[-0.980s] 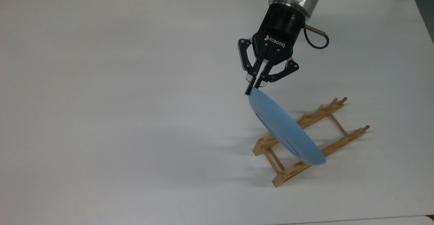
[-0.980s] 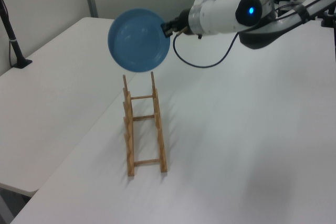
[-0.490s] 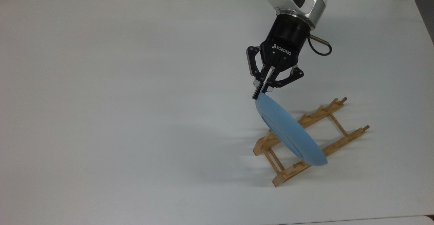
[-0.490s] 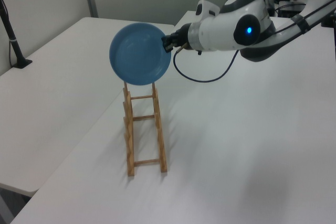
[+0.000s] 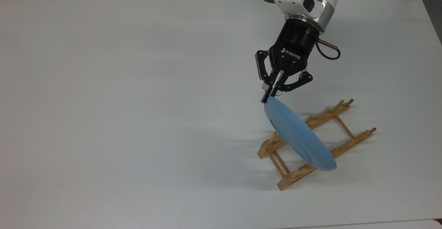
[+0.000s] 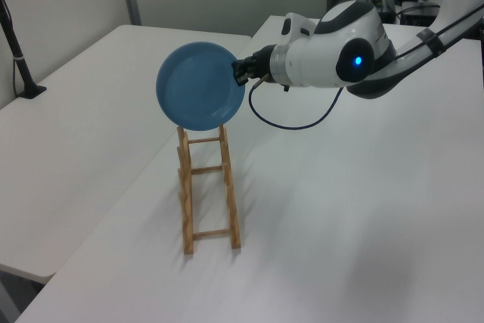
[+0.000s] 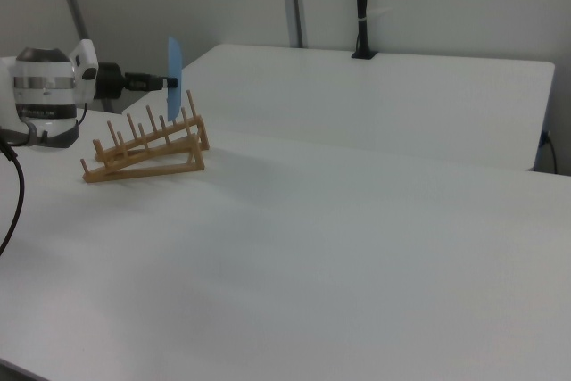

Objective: Place plate in plate rack

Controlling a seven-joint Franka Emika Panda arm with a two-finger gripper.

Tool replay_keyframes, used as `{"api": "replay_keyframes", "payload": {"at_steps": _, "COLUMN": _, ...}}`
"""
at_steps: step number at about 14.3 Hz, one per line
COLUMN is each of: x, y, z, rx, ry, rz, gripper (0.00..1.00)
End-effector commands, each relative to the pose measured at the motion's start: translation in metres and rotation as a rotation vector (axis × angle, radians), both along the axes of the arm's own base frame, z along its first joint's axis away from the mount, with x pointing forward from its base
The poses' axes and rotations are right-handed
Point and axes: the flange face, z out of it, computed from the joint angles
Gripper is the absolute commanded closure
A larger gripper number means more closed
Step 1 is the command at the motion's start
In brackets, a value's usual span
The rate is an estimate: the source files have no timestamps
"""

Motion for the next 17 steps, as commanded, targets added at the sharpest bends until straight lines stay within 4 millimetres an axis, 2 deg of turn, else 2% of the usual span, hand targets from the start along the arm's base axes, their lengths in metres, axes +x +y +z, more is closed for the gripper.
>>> {"api": "replay_keyframes", "payload": {"at_steps": 1, "x": -0.003, "y": 0.011, "z": -0.01, "rx": 0.015, "ry": -0.062, "rz": -0.042, "gripper": 1.0}}
{"api": "replay_keyframes", "payload": {"at_steps": 4, "x": -0.002, "y": 0.019, "z": -0.036, "rx": -0.014, "ry": -0.081, "rz": -0.064, "gripper": 1.0}}
{"api": "replay_keyframes", "payload": {"at_steps": 11, "x": -0.002, "y": 0.031, "z": -0.056, "rx": 0.003, "ry": -0.083, "rz": -0.058, "gripper": 1.0}}
{"api": "replay_keyframes", "payload": {"at_steps": 12, "x": -0.002, "y": 0.031, "z": -0.057, "rx": 0.008, "ry": -0.083, "rz": -0.06, "gripper": 0.87}}
{"api": "replay_keyframes", "payload": {"at_steps": 14, "x": -0.001, "y": 0.03, "z": -0.054, "rx": 0.043, "ry": -0.1, "rz": -0.075, "gripper": 0.5}}
{"api": "replay_keyframes", "payload": {"at_steps": 15, "x": 0.0, "y": 0.03, "z": -0.052, "rx": 0.046, "ry": -0.106, "rz": -0.076, "gripper": 0.0}}
{"api": "replay_keyframes", "payload": {"at_steps": 17, "x": 0.0, "y": 0.031, "z": -0.048, "rx": 0.05, "ry": -0.11, "rz": -0.077, "gripper": 0.0}}
